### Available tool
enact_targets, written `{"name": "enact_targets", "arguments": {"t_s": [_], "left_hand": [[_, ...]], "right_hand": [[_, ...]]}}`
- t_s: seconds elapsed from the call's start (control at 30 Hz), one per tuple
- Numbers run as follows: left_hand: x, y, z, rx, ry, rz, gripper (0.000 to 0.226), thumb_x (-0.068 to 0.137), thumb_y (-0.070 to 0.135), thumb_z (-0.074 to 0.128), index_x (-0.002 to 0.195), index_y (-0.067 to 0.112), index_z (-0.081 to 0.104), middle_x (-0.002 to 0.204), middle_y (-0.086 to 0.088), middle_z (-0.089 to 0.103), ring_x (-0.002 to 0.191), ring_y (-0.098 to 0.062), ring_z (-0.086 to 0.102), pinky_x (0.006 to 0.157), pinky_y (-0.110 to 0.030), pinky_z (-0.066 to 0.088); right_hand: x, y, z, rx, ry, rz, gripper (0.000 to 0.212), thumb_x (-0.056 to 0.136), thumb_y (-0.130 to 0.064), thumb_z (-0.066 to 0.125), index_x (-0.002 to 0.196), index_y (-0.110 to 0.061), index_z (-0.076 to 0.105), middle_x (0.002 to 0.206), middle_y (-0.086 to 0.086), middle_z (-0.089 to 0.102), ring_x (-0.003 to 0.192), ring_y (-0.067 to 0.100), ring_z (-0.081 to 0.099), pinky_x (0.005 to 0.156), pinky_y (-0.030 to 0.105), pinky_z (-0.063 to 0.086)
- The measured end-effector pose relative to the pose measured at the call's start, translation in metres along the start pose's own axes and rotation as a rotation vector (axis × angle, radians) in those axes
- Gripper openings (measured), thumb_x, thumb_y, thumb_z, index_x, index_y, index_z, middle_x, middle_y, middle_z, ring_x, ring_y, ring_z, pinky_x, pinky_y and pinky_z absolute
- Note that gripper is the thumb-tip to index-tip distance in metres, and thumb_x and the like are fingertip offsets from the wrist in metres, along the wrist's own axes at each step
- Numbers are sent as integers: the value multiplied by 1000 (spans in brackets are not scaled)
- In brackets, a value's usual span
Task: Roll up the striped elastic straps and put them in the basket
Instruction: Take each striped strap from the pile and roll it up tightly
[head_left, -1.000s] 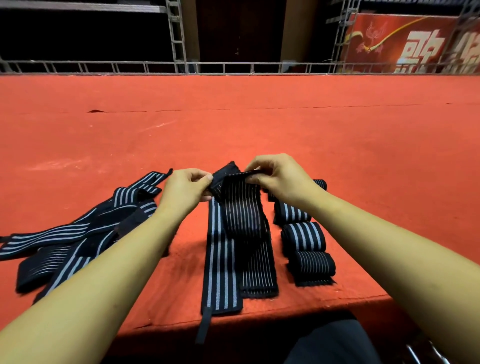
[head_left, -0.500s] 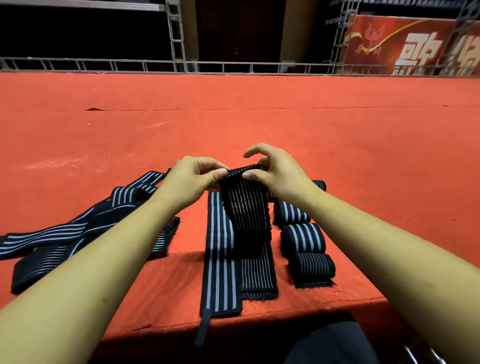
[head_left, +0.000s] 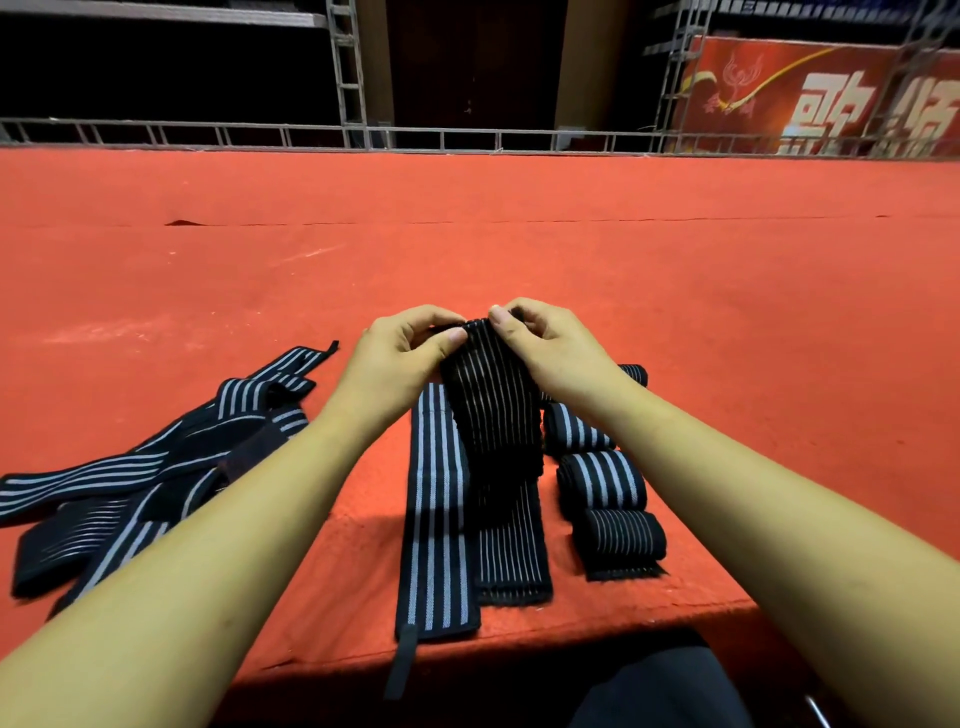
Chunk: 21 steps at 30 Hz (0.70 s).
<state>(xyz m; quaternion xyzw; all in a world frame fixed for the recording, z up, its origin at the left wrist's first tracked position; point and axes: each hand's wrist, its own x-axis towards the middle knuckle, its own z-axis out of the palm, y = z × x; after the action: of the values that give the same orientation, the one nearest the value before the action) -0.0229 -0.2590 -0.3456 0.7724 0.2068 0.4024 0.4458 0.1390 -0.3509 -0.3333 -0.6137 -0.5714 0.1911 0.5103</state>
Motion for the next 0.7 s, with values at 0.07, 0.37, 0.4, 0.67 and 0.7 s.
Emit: {"name": "enact_targets", "arguments": {"t_s": [0.07,0.37,0.4,0.67,0.7], "left_hand": [[1,4,3,7,40,19,20,98,12,60,89,26,71,74,11,70,73,-9,64,71,-41,59],[2,14,12,-180,91,2,16,100,14,58,94,21,71,82,6,69,76,-7,61,69,-25,49],[1,15,13,-219,93,-10,16,100,13,58,94,21,71,82,5,69,76,-8,60,67,-25,49],[-2,17,7,-181,23,15,15,97,6,58,100,16,69,92,2,69,88,-11,62,76,-30,50],[-2,18,7,-136,9,48,17,97,3,57,100,16,68,92,4,68,86,-7,62,76,-25,49]], "right_hand": [[-2,-1,2,15,3,5,36,104,-31,46,97,0,61,80,3,57,72,9,52,67,30,42],[-5,-1,8,409,121,-43,14,97,-6,58,103,-6,71,97,7,71,92,13,64,89,30,52],[-5,-1,9,475,114,-28,15,96,-4,58,104,-6,71,99,10,71,94,17,65,92,35,52],[-12,-2,5,634,62,17,18,95,-5,60,110,-2,69,101,12,71,94,21,67,92,38,54],[-12,-1,4,588,66,6,18,95,-5,60,112,-3,68,101,9,71,94,19,67,92,37,54]]}}
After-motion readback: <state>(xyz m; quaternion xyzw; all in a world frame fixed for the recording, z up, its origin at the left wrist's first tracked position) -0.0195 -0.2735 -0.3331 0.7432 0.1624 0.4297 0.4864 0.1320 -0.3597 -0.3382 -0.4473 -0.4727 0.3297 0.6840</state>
